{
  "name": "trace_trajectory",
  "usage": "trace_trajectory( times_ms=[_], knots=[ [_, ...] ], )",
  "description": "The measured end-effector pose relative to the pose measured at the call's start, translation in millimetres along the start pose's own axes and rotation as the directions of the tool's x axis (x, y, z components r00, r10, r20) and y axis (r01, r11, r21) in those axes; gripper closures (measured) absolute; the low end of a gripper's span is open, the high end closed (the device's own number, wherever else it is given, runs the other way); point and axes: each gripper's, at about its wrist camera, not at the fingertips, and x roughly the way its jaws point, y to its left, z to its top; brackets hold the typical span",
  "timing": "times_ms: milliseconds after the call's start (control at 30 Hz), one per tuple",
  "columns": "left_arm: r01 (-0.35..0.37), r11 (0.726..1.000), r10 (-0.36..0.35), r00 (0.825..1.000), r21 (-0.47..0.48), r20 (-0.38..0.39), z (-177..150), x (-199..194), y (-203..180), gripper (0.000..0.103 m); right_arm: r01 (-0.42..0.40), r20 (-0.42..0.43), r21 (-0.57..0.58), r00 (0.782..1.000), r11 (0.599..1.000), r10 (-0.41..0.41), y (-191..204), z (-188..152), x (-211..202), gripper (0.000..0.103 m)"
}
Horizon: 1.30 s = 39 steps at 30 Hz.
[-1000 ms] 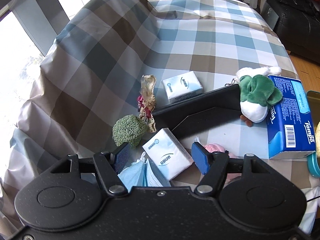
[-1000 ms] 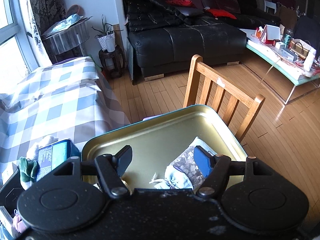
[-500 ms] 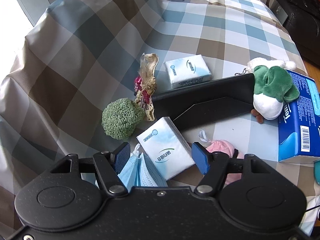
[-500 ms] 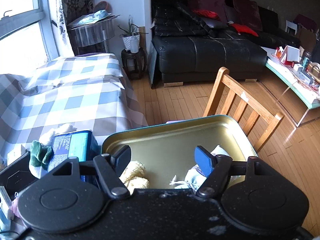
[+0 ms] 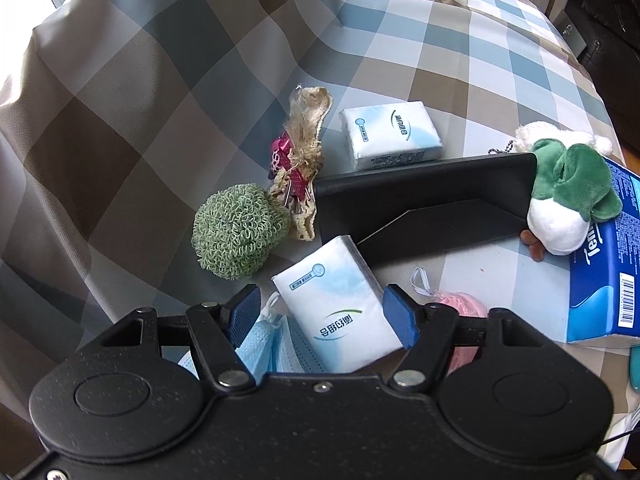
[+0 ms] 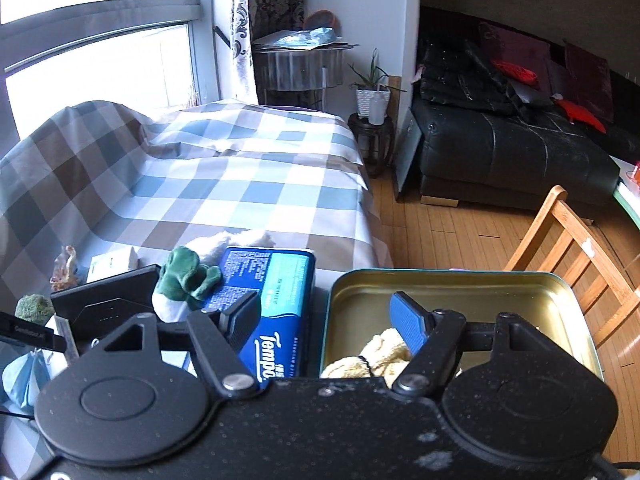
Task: Organize soft objects
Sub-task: 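Move left tool back to the sofa and grasp the white tissue pack, then grasp the green-white plush toy with right tool while left tool holds tissue pack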
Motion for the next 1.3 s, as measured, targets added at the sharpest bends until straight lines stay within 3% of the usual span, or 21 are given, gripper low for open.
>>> trace_trajectory(
  times_ms=[633, 1100, 1300],
  knots=[
    [0.032, 0.999, -0.032, 0.998, -0.007, -0.062, -6.9, 40.2, -3.8, 0.034, -0.054, -0.030, -0.130, 0.998, 0.990, 0.050, 43.9, -7.5, 18.9, 0.029],
    [0.076, 0.997, -0.075, 0.994, 0.009, -0.075, -7.7, 55.0, -0.5, 0.004, -0.086, -0.076, -0.271, 0.995, 0.959, 0.068, 89.1, 2.4, 53.8, 0.028],
    [0.078, 0.997, -0.077, 0.995, 0.006, -0.069, -9.5, 54.9, -0.1, 0.004, -0.108, -0.086, -0.385, 0.993, 0.917, 0.081, 116.5, 0.9, 70.8, 0.028]
  ],
)
